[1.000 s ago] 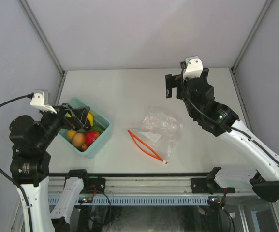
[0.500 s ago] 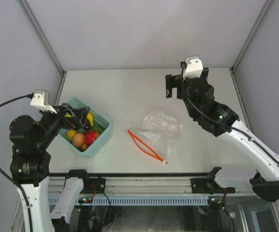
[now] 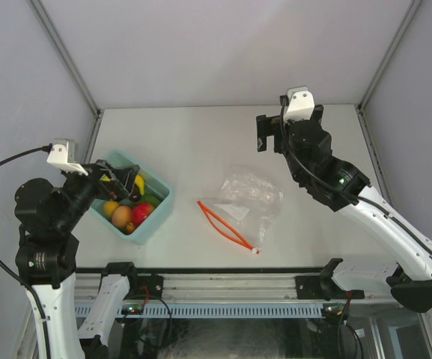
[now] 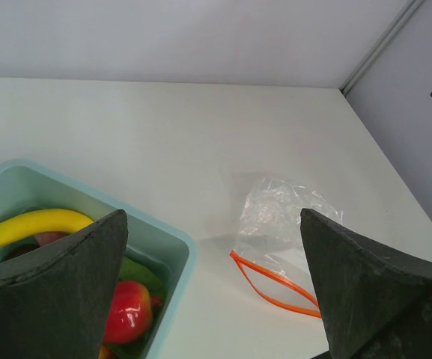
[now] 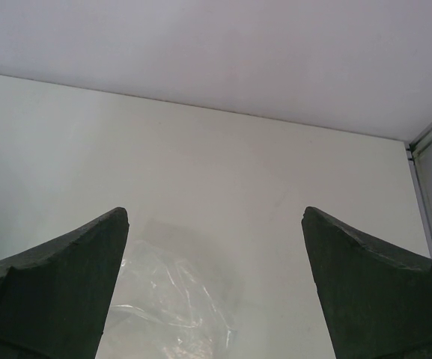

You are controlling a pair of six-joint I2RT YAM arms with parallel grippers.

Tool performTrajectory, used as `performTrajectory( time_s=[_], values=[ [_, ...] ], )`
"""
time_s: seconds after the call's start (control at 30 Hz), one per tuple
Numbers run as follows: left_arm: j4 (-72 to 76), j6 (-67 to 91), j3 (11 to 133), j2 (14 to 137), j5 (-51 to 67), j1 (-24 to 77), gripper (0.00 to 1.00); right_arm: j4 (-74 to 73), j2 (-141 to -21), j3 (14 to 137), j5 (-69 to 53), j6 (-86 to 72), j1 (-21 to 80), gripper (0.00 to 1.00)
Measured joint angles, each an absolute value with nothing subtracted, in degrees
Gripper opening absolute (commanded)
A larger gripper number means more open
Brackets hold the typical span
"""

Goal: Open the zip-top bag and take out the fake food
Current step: Reset both arms

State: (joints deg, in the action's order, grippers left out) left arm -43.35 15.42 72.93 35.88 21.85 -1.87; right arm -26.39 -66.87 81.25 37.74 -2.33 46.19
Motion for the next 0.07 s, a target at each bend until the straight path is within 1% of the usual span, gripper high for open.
performTrajectory(
  time_s=[0.07],
  values=[
    [-43.35,15.42,72.93,35.88,21.85,-1.87,1.0,-26.39,-66.87,81.25,37.71,-2.37,46.02,0.99]
  ],
)
